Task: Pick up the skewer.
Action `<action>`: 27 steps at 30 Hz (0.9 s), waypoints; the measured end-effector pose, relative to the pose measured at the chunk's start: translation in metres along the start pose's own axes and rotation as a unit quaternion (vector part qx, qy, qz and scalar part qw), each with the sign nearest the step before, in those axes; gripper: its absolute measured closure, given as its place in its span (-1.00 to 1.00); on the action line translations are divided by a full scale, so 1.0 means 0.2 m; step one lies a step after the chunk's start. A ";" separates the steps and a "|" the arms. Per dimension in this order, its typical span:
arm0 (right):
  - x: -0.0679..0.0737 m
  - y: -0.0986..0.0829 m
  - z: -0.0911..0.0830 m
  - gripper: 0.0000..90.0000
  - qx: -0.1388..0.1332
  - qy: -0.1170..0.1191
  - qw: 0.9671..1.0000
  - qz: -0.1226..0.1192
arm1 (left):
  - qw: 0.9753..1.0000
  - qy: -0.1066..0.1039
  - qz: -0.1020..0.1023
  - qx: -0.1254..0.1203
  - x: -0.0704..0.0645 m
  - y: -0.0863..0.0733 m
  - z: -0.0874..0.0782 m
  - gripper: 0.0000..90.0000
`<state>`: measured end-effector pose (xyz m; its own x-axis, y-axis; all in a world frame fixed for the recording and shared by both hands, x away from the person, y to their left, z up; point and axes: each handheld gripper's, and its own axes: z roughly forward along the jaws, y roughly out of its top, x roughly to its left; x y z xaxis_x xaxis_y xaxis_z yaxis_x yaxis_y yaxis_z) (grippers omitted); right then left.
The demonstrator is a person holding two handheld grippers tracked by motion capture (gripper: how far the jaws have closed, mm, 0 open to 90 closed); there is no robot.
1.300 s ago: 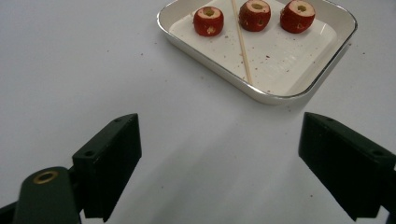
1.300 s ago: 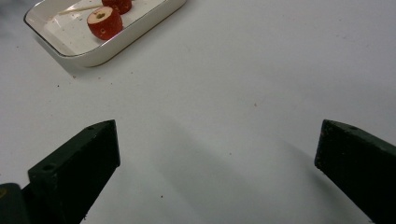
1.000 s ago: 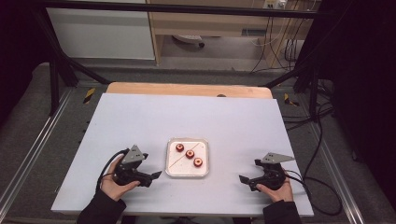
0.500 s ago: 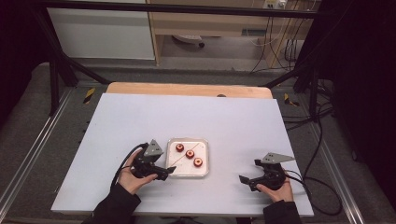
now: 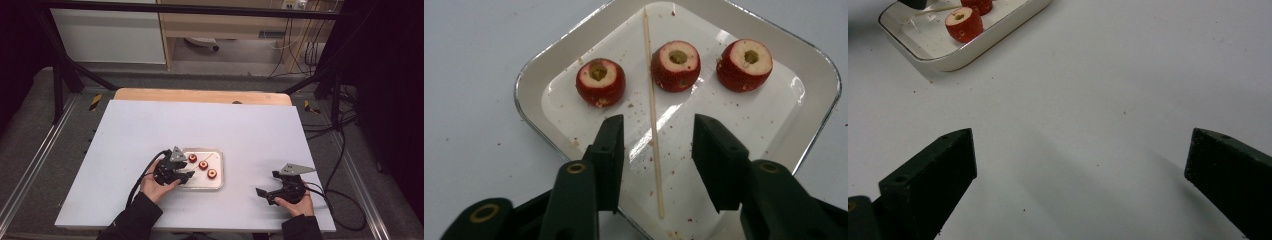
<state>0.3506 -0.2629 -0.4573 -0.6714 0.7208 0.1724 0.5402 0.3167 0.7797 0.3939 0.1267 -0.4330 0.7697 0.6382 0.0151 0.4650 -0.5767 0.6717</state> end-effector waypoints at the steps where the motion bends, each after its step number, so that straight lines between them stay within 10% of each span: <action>1: 0.00 0.00 0.00 -0.98 0.000 0.000 1.000 0.000 | 1.000 0.002 0.001 0.002 0.00 0.00 0.00 0.32; 27: 0.00 0.00 0.00 -0.98 0.003 0.004 1.000 0.001 | 0.999 0.012 -0.038 -0.015 -0.01 -0.04 0.04 0.95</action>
<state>0.3506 -0.2622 -0.4579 -0.6741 0.7168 0.1783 0.5443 0.3187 0.7760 0.3918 0.1251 -0.4447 0.7214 0.6922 -0.0196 0.5088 -0.5107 0.6930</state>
